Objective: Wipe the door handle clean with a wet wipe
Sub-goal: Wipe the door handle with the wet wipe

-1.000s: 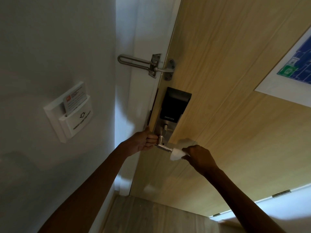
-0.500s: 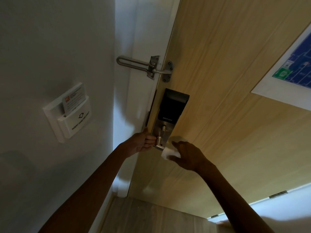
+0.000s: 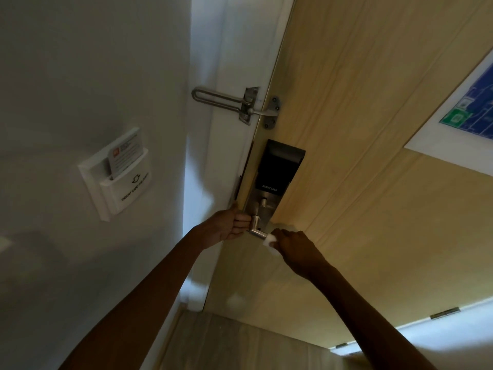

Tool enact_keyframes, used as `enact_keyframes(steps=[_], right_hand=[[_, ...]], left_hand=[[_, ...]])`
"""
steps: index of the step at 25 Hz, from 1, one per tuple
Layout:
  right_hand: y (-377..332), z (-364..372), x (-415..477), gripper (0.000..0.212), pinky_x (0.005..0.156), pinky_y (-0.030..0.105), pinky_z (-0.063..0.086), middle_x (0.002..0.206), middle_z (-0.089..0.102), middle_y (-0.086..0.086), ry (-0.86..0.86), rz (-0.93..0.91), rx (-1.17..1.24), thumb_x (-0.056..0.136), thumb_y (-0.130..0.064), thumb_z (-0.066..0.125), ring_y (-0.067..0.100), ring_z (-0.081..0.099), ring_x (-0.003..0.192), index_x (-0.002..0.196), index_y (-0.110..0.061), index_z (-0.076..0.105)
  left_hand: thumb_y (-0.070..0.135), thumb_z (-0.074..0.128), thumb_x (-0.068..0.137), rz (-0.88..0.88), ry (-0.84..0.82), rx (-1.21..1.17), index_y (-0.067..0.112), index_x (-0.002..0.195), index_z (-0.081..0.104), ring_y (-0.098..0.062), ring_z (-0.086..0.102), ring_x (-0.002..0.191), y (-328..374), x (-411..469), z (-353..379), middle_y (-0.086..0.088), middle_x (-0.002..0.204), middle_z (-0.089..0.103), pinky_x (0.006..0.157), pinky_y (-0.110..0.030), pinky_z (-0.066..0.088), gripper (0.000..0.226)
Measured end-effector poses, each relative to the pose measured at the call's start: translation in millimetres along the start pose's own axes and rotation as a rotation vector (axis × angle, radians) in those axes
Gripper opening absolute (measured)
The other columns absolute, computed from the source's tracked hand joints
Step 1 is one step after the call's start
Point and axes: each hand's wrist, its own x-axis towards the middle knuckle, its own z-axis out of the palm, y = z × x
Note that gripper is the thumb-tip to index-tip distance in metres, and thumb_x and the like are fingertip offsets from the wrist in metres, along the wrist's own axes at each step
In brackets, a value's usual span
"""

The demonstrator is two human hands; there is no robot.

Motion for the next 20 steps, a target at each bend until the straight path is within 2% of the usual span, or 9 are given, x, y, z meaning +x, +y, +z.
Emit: enact_keyframes(steps=[4, 9, 12, 17, 20], right_hand=[[8.7, 5.4, -1.4, 0.031, 0.089, 0.038, 0.046, 0.114, 0.062, 0.008, -0.054, -0.011, -0.018, 0.103, -0.032, 0.037, 0.024, 0.061, 0.094, 0.125, -0.015, 0.049], [2.8, 14.1, 3.3, 0.025, 0.079, 0.036, 0.048, 0.101, 0.064, 0.008, 0.038, -0.037, -0.013, 0.101, -0.030, 0.042, 0.020, 0.060, 0.076, 0.118, -0.014, 0.051], [-9.1, 17.5, 13.6, 0.016, 0.064, 0.028, 0.042, 0.096, 0.062, 0.007, 0.055, -0.041, 0.008, 0.100, -0.027, 0.044, 0.012, 0.048, 0.065, 0.112, -0.017, 0.050], [-11.5, 15.5, 17.2, 0.015, 0.060, 0.024, 0.034, 0.091, 0.057, 0.004, 0.028, -0.042, 0.050, 0.100, -0.025, 0.043, 0.011, 0.046, 0.062, 0.113, -0.021, 0.048], [5.9, 11.0, 7.6, 0.016, 0.056, 0.022, 0.037, 0.085, 0.056, 0.002, -0.024, -0.057, 0.051, 0.101, -0.028, 0.042, 0.010, 0.048, 0.060, 0.113, -0.020, 0.049]], left_hand=[[0.049, 0.014, 0.100, 0.006, -0.022, 0.011, 0.003, 0.135, 0.048, -0.025, 0.047, 0.132, -0.8, 0.6, -2.4, -0.015, 0.142, 0.050, 0.113, -0.035, 0.035, 0.067], [0.055, 0.010, 0.097, -0.006, -0.128, 0.036, 0.002, 0.140, 0.041, -0.025, 0.042, 0.136, 1.2, 3.5, -13.3, -0.015, 0.147, 0.044, 0.117, -0.038, 0.029, 0.075], [0.060, 0.008, 0.095, -0.020, -0.159, 0.050, 0.001, 0.140, 0.040, -0.025, 0.042, 0.136, 2.6, 8.1, -18.9, -0.017, 0.147, 0.044, 0.117, -0.038, 0.029, 0.081], [0.059, 0.010, 0.095, -0.008, -0.172, 0.049, 0.001, 0.139, 0.040, -0.025, 0.043, 0.135, 1.6, 9.9, -20.7, -0.017, 0.146, 0.044, 0.117, -0.040, 0.029, 0.079], [0.058, 0.010, 0.096, 0.000, -0.164, 0.052, 0.002, 0.140, 0.040, -0.024, 0.042, 0.136, -0.2, 8.0, -19.6, -0.016, 0.147, 0.043, 0.117, -0.039, 0.029, 0.078]])
